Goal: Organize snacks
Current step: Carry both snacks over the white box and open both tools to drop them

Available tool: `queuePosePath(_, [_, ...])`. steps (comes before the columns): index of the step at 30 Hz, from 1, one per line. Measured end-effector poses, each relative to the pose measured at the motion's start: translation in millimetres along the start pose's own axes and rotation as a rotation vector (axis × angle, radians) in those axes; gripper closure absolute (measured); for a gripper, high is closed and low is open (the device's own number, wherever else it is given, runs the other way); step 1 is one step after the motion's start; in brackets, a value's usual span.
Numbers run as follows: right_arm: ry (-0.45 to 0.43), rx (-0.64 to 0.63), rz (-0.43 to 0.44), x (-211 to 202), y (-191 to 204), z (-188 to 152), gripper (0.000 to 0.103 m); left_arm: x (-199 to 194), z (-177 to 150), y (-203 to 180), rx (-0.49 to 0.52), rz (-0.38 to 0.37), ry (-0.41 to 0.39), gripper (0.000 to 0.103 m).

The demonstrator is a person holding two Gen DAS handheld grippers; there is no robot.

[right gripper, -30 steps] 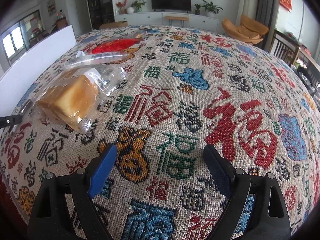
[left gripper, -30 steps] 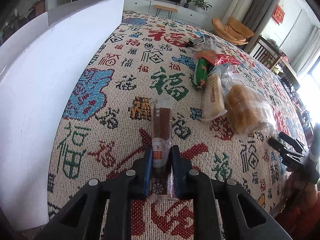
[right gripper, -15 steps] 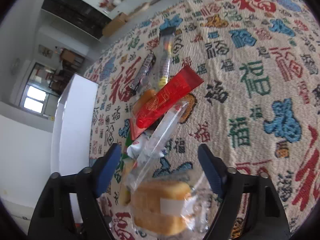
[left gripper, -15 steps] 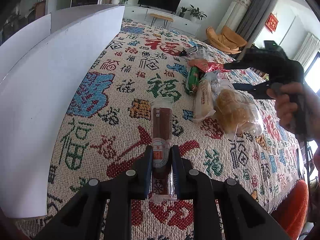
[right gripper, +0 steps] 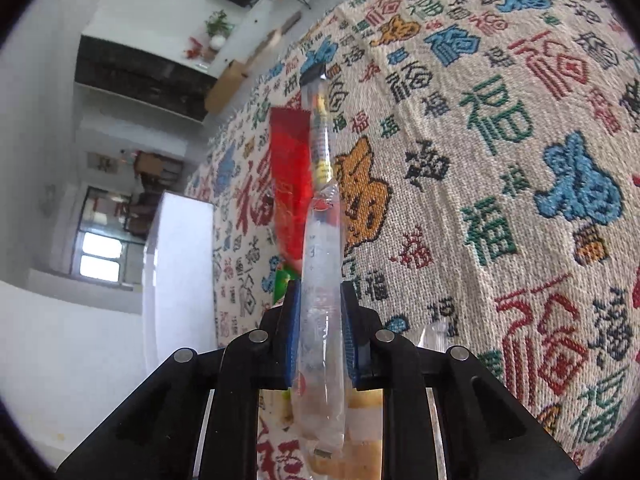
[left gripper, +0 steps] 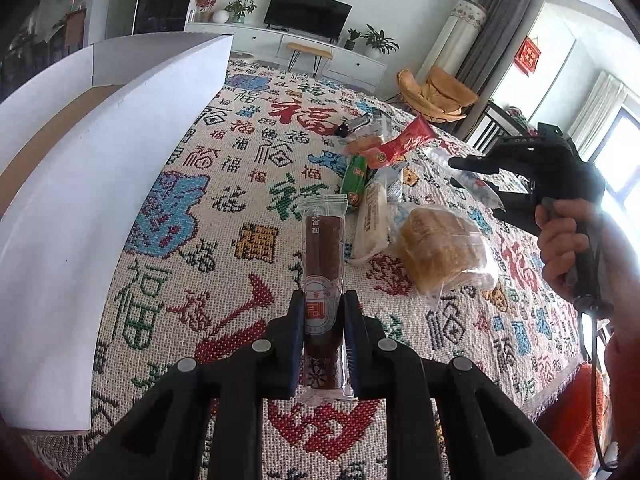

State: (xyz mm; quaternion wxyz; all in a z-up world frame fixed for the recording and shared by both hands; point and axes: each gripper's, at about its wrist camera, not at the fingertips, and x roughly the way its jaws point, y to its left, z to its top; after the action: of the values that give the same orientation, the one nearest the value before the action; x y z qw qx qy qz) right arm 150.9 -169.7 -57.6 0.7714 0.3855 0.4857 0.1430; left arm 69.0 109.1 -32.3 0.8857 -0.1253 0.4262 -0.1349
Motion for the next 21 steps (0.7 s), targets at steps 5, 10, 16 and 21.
queuePosePath(5, [-0.069,-0.002,0.062,-41.9,-5.3,-0.4,0.083,-14.9,10.2,-13.8,0.002,-0.030,-0.027,0.085])
queuePosePath(10, [-0.084,-0.049,0.107,-74.6,1.2,-4.8,0.083,-33.0,20.4,-19.4,-0.014,-0.062,-0.053,0.085])
queuePosePath(16, [-0.066,-0.112,0.136,-87.8,14.8,-17.5,0.083,-50.9,30.3,-20.7,-0.021,-0.074,-0.087,0.085])
queuePosePath(21, [-0.041,-0.148,0.154,-84.5,24.9,-31.8,0.083,-64.2,32.1,-15.5,-0.041,-0.087,-0.107,0.085])
